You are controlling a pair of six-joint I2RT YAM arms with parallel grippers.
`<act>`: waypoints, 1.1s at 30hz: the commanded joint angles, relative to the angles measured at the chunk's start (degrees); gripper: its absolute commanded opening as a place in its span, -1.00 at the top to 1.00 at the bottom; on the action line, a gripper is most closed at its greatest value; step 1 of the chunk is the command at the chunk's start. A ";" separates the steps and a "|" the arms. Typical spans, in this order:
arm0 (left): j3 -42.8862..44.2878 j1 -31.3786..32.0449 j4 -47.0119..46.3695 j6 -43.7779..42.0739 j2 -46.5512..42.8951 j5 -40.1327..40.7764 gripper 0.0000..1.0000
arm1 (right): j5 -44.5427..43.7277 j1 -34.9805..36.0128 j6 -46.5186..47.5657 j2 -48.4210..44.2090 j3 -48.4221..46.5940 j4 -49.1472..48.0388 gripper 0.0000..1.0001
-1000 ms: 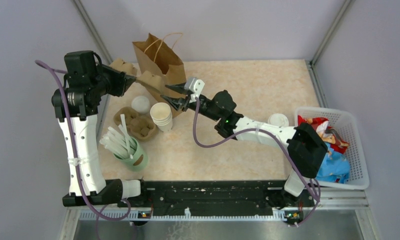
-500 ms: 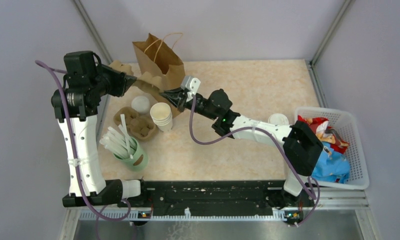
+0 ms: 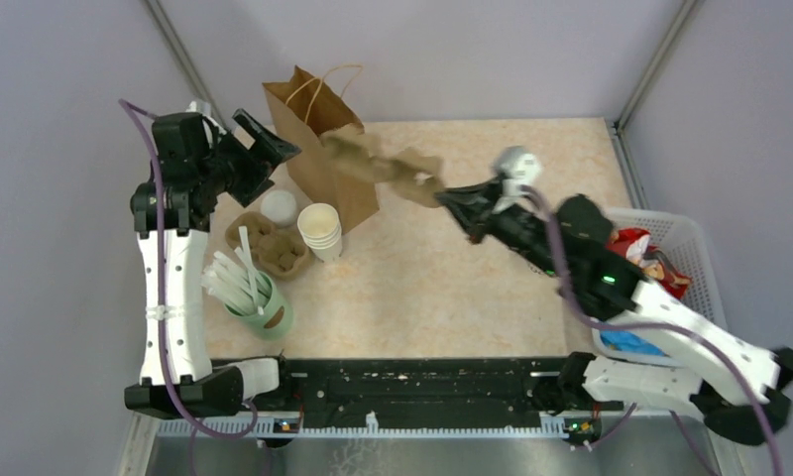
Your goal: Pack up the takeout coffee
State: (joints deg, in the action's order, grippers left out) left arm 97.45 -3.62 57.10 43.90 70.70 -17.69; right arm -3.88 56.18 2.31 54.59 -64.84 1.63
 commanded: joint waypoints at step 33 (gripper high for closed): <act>9.14 20.49 -19.25 -5.19 24.20 48.02 -0.86 | -29.42 0.38 -8.63 -13.55 -17.44 48.20 1.00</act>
State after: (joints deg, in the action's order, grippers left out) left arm 104.20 16.93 41.10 38.48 94.28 29.82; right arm -32.97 56.18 -7.66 42.02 -82.21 52.14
